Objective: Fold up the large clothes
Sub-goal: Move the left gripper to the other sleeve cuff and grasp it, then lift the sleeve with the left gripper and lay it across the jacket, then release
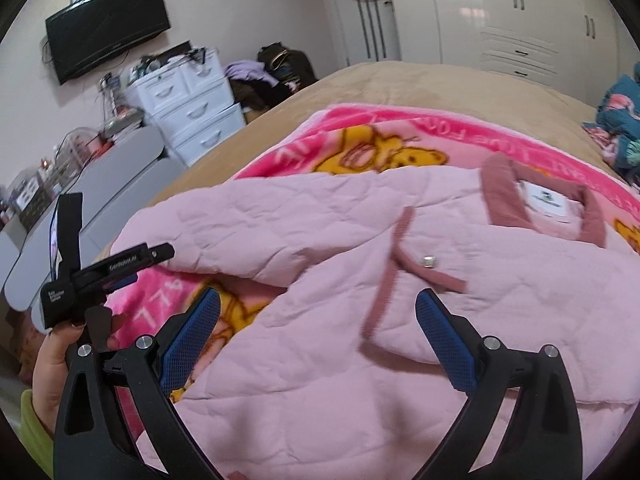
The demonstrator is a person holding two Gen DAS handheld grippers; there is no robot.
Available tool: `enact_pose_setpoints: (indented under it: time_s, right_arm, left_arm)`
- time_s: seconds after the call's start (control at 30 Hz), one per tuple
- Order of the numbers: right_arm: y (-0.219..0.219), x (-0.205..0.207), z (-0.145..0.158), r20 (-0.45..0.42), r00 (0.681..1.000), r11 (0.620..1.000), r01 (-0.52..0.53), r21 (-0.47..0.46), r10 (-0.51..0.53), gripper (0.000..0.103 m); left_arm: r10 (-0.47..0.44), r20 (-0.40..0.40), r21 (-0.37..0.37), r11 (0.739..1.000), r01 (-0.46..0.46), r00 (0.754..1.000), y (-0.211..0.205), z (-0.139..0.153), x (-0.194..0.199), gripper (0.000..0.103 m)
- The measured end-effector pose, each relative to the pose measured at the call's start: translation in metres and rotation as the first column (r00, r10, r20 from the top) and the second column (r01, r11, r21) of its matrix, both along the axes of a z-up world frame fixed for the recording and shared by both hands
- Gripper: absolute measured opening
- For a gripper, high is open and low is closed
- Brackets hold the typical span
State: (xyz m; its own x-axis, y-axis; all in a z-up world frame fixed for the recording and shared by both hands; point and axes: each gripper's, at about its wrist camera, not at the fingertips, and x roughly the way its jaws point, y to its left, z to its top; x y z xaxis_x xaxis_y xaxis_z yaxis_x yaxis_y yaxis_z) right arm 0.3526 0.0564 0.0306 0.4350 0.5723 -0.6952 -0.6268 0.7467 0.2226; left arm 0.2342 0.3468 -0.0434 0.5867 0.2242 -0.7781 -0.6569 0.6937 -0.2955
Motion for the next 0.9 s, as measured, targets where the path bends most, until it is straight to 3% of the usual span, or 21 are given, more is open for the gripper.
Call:
enact_pose_setpoints:
  time_s: [0.2, 0.33, 0.47, 0.6, 0.83, 0.9]
  right_arm:
    - [0.024, 0.0, -0.014, -0.021, 0.999, 0.998, -0.049, -0.031, 0.049, 0.098]
    - [0.031, 0.001, -0.023, -0.035, 0.997, 0.997, -0.067, -0.039, 0.065, 0.098]
    - [0.032, 0.003, -0.03, -0.043, 0.997, 0.997, -0.07, -0.04, 0.069, 0.098]
    - [0.024, 0.009, -0.039, -0.064, 0.997, 0.998, -0.045, -0.033, 0.043, 0.098]
    - [0.009, 0.013, -0.044, -0.08, 0.997, 1.0, -0.011, -0.02, 0.01, 0.098]
    - [0.0, 0.011, -0.041, -0.078, 0.997, 1.0, 0.001, -0.004, -0.001, 0.098]
  left_arm:
    - [0.073, 0.019, -0.029, 0.997, -0.072, 0.997, 0.025, -0.014, -0.005, 0.094]
    - [0.128, 0.038, -0.098, 0.988, -0.124, 0.991, 0.045, -0.027, -0.008, 0.094]
    - [0.188, 0.105, -0.179, 0.969, -0.168, 0.977, 0.066, -0.034, -0.015, 0.094]
    - [0.206, 0.129, -0.19, 0.965, -0.179, 0.97, 0.081, -0.035, -0.009, 0.094]
    - [0.304, 0.219, -0.248, 0.936, -0.248, 0.927, 0.106, -0.042, -0.007, 0.094]
    - [0.334, 0.233, -0.248, 0.928, -0.276, 0.913, 0.109, -0.04, -0.01, 0.085]
